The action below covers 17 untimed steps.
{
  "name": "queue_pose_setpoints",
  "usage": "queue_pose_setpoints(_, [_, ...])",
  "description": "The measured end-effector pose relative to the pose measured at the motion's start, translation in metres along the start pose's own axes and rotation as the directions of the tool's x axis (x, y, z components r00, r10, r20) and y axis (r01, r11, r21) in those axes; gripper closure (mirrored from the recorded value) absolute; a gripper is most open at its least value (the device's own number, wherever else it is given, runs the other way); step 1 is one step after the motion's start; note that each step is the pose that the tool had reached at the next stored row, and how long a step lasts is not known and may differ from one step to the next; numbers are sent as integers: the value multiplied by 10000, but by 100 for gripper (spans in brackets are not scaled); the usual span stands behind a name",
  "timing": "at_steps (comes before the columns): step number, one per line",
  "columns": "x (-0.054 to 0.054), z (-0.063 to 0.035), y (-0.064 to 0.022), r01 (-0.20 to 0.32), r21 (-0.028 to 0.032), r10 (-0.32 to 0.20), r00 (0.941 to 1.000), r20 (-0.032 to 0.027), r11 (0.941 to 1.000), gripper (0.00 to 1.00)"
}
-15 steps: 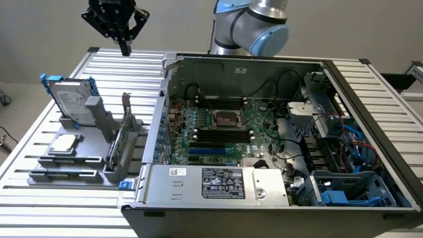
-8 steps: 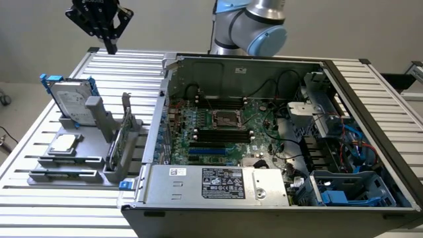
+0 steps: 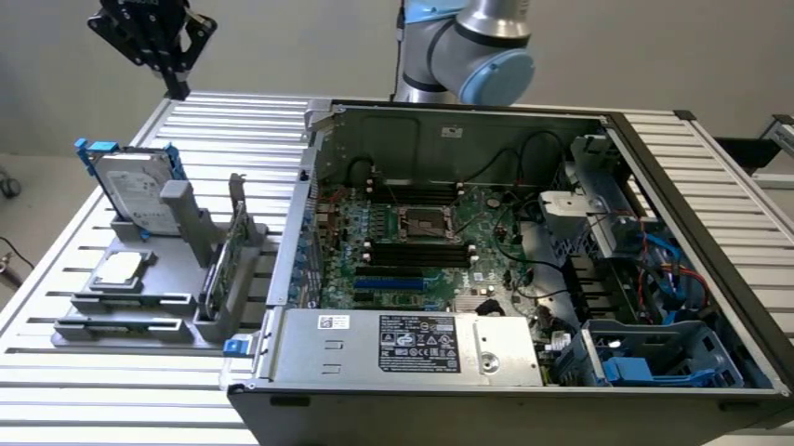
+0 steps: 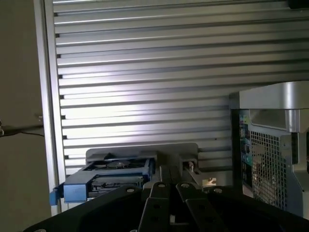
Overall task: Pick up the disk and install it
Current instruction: 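Reach for the disk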
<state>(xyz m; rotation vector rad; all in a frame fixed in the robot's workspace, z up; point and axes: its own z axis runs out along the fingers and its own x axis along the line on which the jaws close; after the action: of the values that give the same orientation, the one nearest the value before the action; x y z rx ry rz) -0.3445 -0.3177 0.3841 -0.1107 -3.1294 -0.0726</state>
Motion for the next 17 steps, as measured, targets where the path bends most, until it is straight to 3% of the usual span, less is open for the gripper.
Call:
queue_pose_setpoints(6, [275,23,25,-8,32,9,9999,-157,10000,89])
queue_pose_setpoints(17, [771,50,83,-25,146,33,9983,-581,9999,89])
